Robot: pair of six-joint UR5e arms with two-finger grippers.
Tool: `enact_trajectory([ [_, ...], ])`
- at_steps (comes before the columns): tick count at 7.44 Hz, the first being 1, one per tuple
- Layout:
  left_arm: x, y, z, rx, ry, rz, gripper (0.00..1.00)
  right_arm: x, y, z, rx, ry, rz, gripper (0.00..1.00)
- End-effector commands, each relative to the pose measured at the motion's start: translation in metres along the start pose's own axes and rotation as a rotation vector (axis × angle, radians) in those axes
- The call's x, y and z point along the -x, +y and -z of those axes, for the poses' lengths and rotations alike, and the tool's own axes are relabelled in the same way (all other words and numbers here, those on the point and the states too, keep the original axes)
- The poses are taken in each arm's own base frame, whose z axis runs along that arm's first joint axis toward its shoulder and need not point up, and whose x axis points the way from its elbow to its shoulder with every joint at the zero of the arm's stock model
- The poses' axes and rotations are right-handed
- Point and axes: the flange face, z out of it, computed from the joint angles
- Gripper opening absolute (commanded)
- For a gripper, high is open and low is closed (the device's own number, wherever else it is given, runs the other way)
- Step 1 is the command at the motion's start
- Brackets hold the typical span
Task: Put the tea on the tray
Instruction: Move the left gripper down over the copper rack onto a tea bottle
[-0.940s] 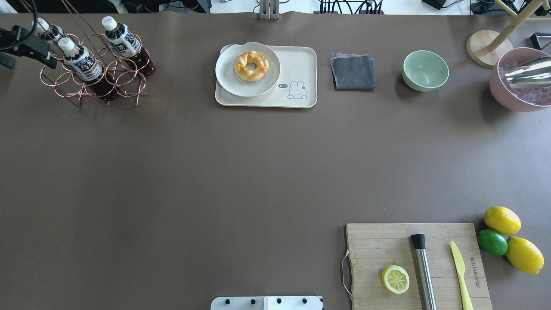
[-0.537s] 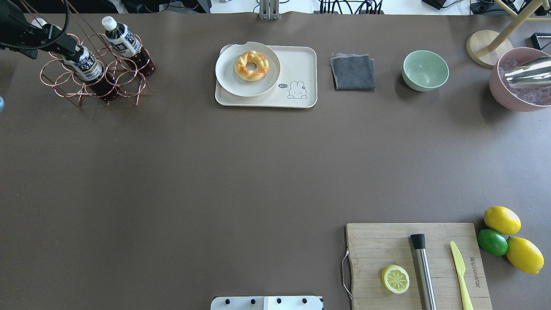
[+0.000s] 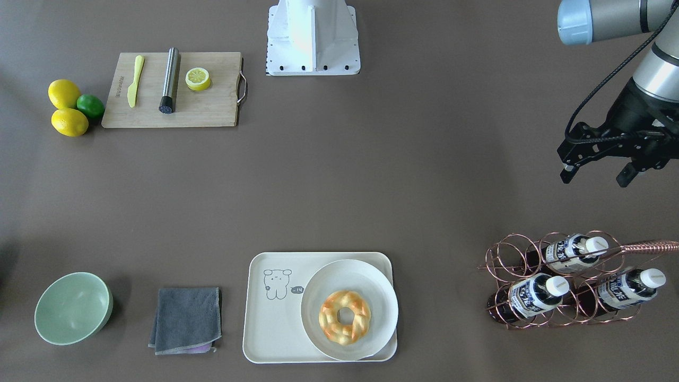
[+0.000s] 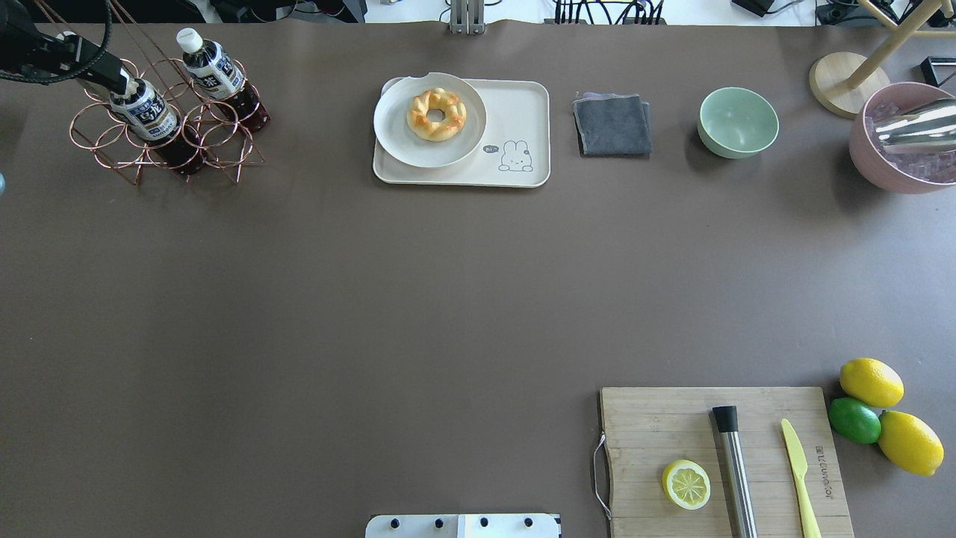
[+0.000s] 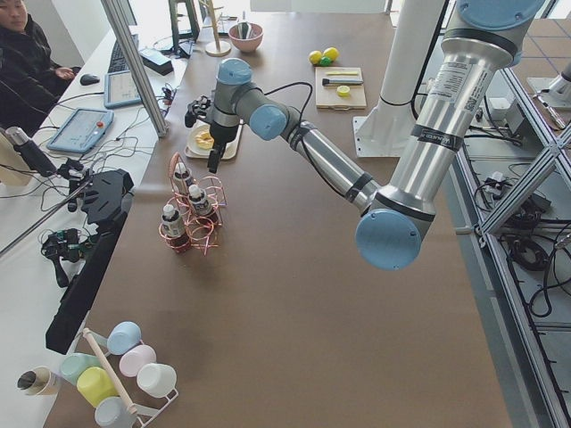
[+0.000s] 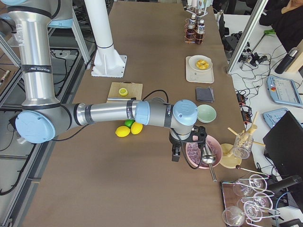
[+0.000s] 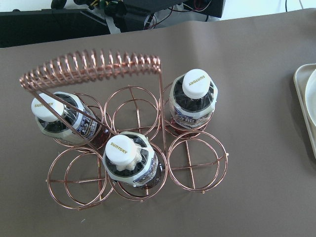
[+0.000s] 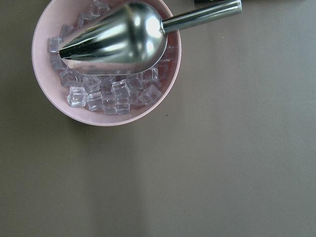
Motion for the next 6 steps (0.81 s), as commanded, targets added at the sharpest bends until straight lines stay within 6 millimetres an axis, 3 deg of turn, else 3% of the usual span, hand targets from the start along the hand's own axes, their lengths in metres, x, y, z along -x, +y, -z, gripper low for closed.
enact_trajectory([
  [1,0.048,0.024,-0.049,-0.092,0.060,-0.058,0.98,-0.005,0.006,-0.005,0.009,-0.005,-0.010,1.00],
  [3,0.053,0.017,-0.064,-0.088,0.060,-0.050,0.99,-0.005,0.006,-0.005,0.009,-0.004,-0.010,1.00],
  [4,0.039,0.000,-0.059,-0.064,0.036,-0.033,0.99,-0.004,0.006,-0.006,0.009,-0.004,-0.006,1.00],
  [6,0.030,-0.017,-0.063,-0.052,0.002,-0.017,0.99,-0.003,0.005,-0.005,0.008,-0.007,-0.006,1.00],
])
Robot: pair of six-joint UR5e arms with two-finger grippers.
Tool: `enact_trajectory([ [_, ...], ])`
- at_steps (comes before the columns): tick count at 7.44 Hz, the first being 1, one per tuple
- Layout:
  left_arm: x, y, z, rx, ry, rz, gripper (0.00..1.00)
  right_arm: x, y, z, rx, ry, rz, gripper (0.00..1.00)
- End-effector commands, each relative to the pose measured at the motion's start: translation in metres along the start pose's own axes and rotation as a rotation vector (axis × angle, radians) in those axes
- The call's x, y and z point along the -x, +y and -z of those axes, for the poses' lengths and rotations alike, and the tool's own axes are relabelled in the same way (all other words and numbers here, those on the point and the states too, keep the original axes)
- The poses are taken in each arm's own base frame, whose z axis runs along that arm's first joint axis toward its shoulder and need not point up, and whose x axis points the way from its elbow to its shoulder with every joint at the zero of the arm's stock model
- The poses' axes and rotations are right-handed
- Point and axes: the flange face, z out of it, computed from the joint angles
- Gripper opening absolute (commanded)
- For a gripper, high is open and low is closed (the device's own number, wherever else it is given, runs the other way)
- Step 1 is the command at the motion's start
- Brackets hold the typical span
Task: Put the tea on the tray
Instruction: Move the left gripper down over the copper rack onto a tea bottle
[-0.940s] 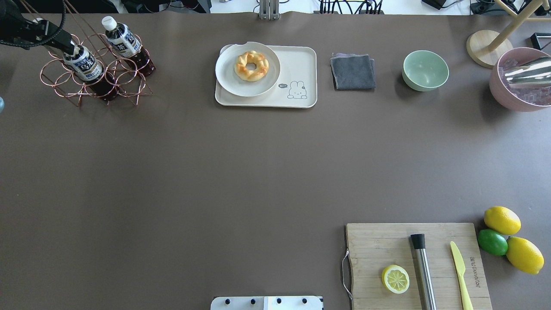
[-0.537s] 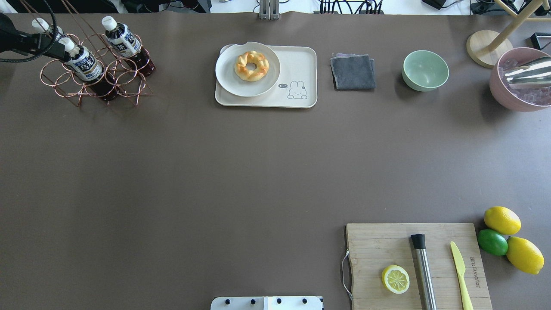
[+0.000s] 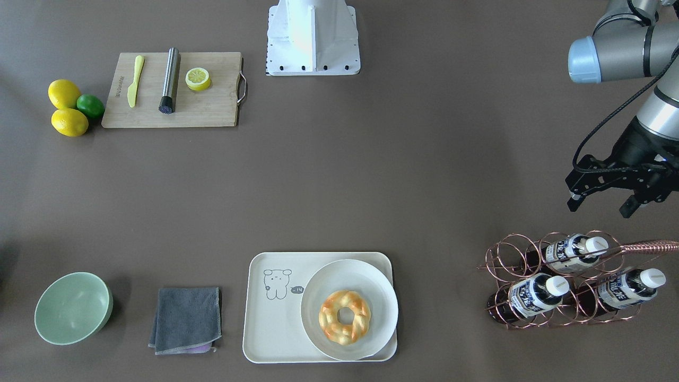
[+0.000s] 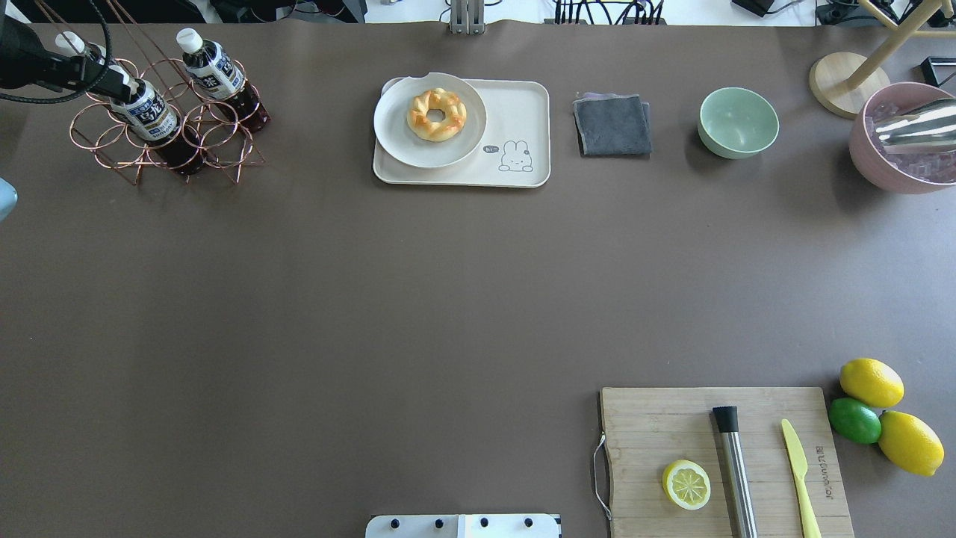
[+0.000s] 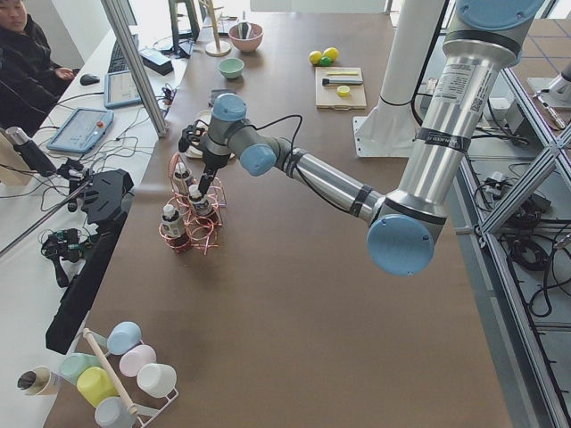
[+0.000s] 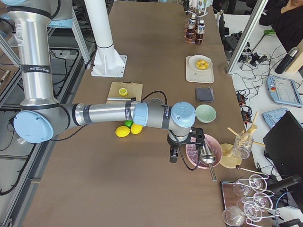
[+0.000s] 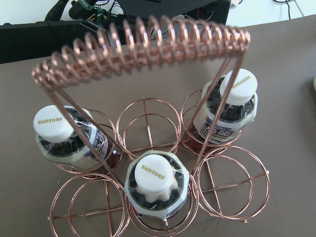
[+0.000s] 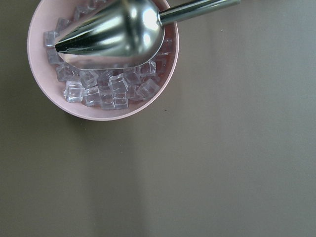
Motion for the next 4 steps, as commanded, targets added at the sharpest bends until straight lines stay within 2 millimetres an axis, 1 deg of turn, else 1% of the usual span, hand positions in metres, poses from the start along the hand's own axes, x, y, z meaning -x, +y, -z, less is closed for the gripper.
enact_trajectory([
  [1,-0.0079,-0.0242,-0.0103,0.016,-0.044,0.019,0.99,0.0009,-0.0005,0.0000,0.000,-0.002,0.001,1.00],
  [3,-0.0055,-0.0266,-0.0133,0.014,-0.051,0.018,0.97,0.0021,-0.0017,0.0011,-0.002,-0.002,0.003,1.00],
  [4,-0.0065,-0.0280,-0.0132,0.010,-0.048,0.017,0.86,0.0028,-0.0023,0.0017,-0.003,-0.004,0.004,1.00],
])
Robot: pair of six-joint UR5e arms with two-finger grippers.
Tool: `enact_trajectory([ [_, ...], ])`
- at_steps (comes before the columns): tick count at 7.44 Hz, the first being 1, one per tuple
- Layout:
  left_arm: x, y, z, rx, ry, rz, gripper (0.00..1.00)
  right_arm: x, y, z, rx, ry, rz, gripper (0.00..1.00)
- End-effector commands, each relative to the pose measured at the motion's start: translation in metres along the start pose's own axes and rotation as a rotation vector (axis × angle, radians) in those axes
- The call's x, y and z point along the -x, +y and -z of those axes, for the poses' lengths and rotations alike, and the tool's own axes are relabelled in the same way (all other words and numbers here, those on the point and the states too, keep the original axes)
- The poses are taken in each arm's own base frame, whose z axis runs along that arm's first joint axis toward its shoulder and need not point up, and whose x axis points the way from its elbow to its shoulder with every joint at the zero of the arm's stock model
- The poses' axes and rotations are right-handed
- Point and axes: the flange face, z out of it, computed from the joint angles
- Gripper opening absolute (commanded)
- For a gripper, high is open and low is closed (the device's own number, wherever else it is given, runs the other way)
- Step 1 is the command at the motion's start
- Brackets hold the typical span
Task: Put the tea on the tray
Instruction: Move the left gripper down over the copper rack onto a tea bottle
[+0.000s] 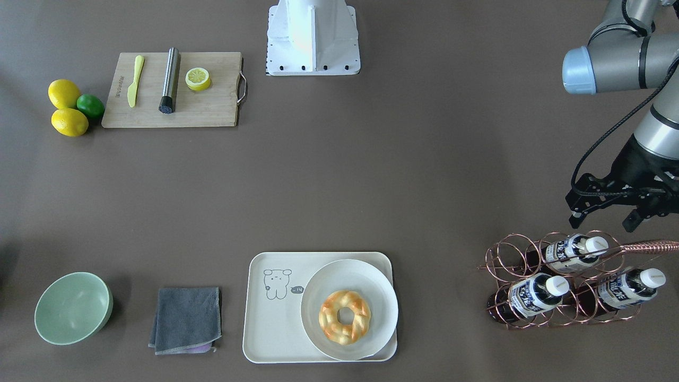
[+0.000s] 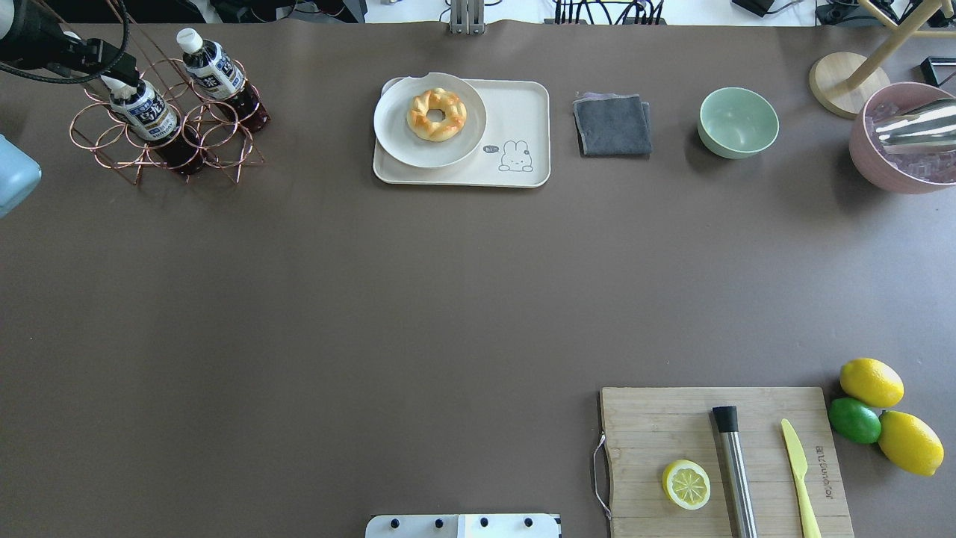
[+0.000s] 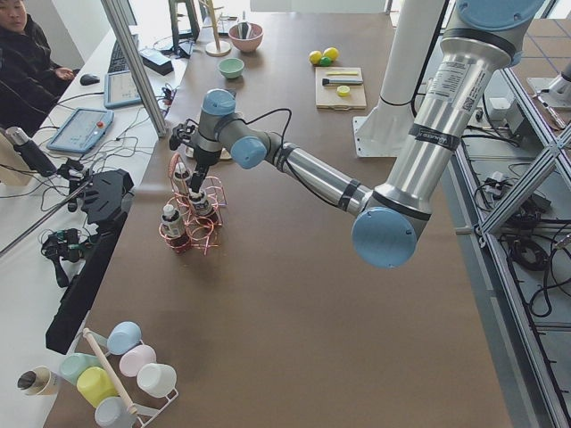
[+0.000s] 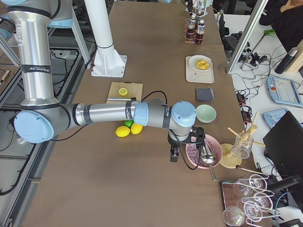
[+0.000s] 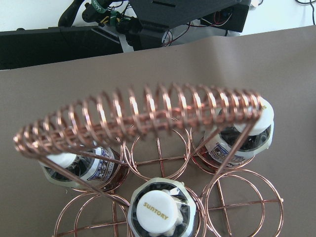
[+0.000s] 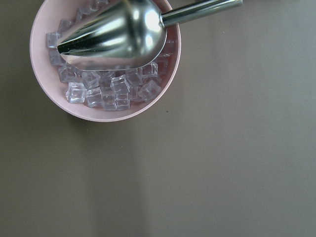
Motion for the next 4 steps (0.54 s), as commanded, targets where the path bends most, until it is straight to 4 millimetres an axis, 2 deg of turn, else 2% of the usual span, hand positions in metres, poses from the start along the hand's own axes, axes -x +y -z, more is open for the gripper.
enact_trajectory([
  [1,-0.0005,-0.0028,-0.0015,-0.004,0.000,-0.003,0.81,0.0006,-0.0010,0.0015,-0.003,-0.002,0.002,1.00],
  [2,0.0019,-0.0026,-0.0051,0.000,-0.003,-0.005,0.74,-0.0007,0.0003,0.0004,-0.001,0.000,0.000,1.00],
  [4,0.0021,-0.0031,-0.0060,0.002,-0.004,-0.008,0.74,-0.0013,0.0009,-0.0002,0.000,0.000,-0.001,1.00],
])
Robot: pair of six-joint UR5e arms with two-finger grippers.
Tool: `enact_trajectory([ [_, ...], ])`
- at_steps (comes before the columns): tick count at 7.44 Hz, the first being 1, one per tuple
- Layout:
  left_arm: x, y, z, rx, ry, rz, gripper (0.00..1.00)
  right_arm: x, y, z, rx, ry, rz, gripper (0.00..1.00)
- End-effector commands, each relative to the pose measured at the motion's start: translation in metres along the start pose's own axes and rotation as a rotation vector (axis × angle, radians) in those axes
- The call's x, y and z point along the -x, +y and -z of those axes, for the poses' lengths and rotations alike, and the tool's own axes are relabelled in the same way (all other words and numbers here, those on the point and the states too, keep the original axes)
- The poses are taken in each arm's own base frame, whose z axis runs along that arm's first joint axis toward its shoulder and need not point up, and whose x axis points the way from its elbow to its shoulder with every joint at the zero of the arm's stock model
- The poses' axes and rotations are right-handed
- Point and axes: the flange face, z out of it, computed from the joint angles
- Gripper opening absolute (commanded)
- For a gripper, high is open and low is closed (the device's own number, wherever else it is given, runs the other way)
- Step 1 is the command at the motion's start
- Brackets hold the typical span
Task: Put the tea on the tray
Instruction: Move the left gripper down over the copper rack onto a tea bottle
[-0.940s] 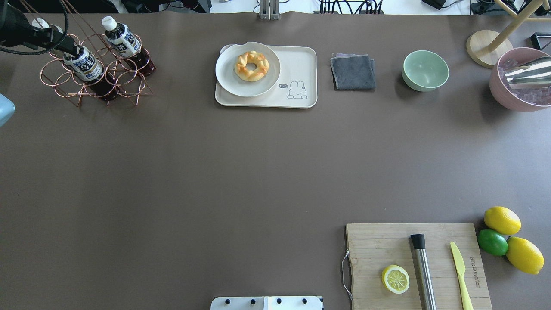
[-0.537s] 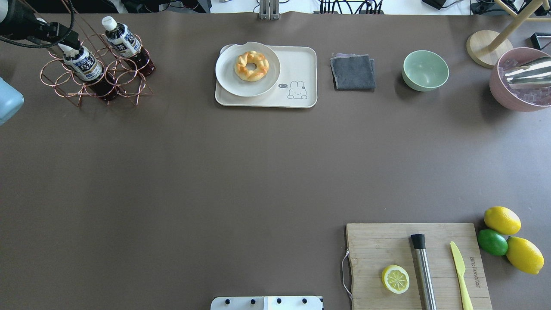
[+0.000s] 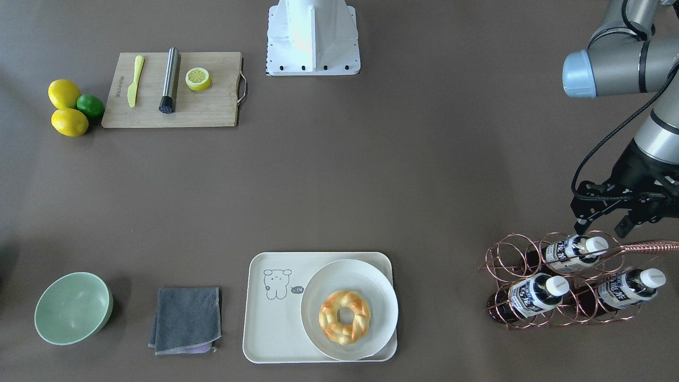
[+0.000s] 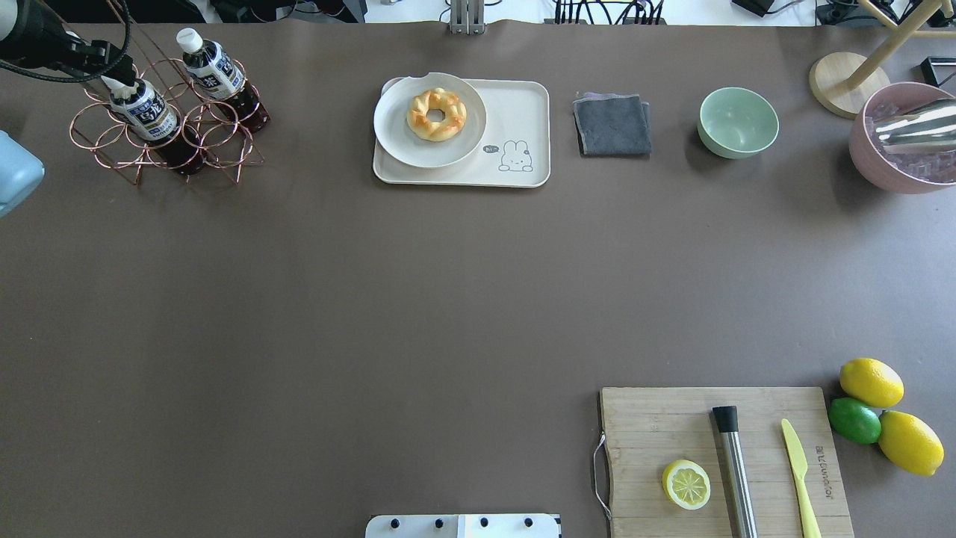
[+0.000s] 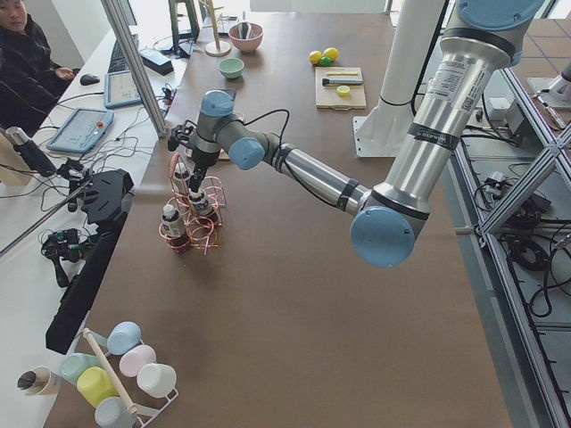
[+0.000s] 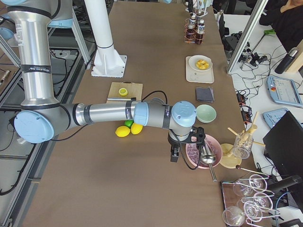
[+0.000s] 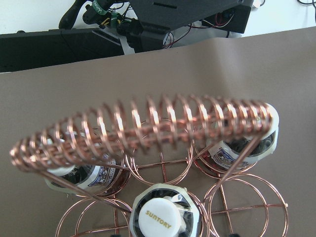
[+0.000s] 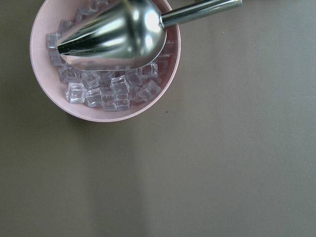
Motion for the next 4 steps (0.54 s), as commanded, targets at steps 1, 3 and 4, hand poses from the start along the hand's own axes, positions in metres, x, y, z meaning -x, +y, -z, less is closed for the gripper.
enact_trajectory([
  [1,0.003,-0.001,-0.003,0.003,-0.005,0.000,0.74,0.000,0.001,-0.001,0.002,-0.001,0.000,1.00],
  [3,0.007,-0.010,-0.020,-0.006,0.001,-0.006,0.74,-0.001,0.001,-0.002,0.005,0.000,-0.002,1.00],
  [4,0.008,-0.010,-0.022,-0.016,0.010,-0.009,0.74,-0.002,0.001,-0.002,0.005,0.002,-0.004,1.00],
])
